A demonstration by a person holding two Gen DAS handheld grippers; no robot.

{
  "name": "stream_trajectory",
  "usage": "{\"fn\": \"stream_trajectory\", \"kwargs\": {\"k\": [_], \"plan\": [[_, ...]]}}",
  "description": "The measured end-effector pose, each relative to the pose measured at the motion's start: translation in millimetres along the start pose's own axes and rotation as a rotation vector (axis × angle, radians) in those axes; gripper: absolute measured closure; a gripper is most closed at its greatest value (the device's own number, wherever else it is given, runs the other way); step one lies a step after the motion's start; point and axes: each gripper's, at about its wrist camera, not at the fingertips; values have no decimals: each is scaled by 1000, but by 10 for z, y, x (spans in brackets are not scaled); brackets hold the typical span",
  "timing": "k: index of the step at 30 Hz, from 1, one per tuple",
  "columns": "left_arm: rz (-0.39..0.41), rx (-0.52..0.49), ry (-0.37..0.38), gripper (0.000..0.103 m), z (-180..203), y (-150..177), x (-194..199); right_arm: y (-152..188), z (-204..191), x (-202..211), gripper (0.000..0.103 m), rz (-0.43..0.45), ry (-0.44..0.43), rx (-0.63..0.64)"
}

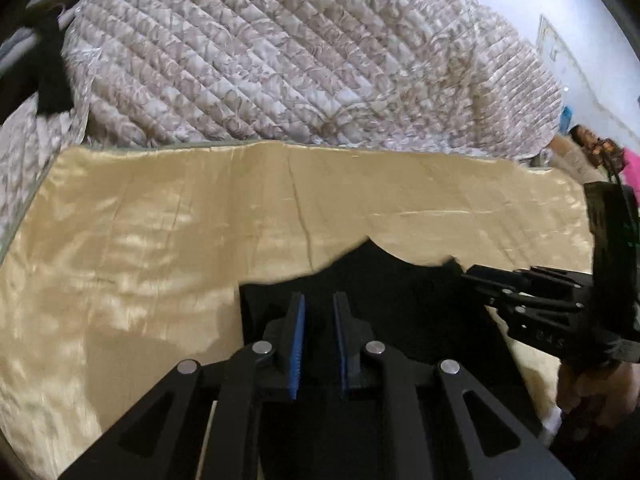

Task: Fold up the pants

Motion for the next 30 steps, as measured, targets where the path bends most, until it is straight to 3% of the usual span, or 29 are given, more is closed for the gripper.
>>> {"fn": "stream_trajectory", "kwargs": {"k": [4,13,19,22,24,25,30], "plan": [[-20,-16,-22,87,0,35,-254,-66,198,-221,80,-6,1,-48],[5,-37,-26,85,18,75,-264,-86,317,-292,80,43,-29,-103],[14,-11,-23,64,-83,98,-115,-32,333,-82,79,69,-26,-135],[6,20,4,55,-188,171,-22,73,374,43,75,64,-57,-170],[-8,40,31,53,-241,248,19,171,391,132,59,68,-89,-197],[-19,51,50,52,-270,303,37,209,394,163,56,69,-104,-206],[-73,85,116,50,-308,575,80,425,383,222,54,47,-187,-260]]}}
Point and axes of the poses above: each gripper's, at about its wrist camera, not at the fingertips, and x roughly against the way its jaws point, z to its right, y to its underside, and after that the axes turned 13 degrees about -y, right-handed
